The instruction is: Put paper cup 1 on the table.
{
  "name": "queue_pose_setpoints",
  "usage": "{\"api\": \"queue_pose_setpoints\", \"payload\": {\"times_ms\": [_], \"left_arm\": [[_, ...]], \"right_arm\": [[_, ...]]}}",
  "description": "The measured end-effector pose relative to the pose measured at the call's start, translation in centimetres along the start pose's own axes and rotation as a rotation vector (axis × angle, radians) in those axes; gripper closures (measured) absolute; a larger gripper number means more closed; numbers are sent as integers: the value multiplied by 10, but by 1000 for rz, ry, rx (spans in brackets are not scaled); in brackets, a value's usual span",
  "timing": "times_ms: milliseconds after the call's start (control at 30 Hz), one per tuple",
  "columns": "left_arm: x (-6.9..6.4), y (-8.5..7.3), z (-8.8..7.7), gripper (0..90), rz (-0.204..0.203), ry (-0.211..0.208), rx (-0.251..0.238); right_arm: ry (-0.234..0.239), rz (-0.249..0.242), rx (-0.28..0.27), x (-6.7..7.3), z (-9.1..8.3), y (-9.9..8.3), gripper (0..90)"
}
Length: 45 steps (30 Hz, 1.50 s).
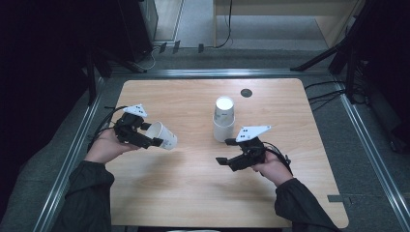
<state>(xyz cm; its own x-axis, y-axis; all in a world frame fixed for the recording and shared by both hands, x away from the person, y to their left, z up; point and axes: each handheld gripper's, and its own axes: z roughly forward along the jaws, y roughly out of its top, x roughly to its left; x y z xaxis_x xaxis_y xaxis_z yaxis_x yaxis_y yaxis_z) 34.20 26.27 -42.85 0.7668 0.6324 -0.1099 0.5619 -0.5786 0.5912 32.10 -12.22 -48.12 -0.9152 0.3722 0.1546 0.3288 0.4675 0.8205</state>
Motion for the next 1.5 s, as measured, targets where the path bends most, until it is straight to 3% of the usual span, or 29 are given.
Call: {"api": "queue_pose_setpoints", "payload": {"times_ms": [233,467,800,933,1167,1500], "left_arm": [[11,-8,7,245,-34,106,82],[21,-13,13,244,-59,139,148],[31,-6,19,242,-29,249,257],[31,-4,22,238,-29,249,280],[33,-5,32,230,-13,299,345],[36,-7,34,199,-42,253,313]], "right_arm": [[6,-3,19,1,2,-1,220],[6,-8,27,1,3,-1,220],[5,-8,28,0,2,-1,219],[4,-9,26,0,2,-1,219],[3,-11,24,0,2,-1,218],[3,-11,27,0,1,-1,217]]}}
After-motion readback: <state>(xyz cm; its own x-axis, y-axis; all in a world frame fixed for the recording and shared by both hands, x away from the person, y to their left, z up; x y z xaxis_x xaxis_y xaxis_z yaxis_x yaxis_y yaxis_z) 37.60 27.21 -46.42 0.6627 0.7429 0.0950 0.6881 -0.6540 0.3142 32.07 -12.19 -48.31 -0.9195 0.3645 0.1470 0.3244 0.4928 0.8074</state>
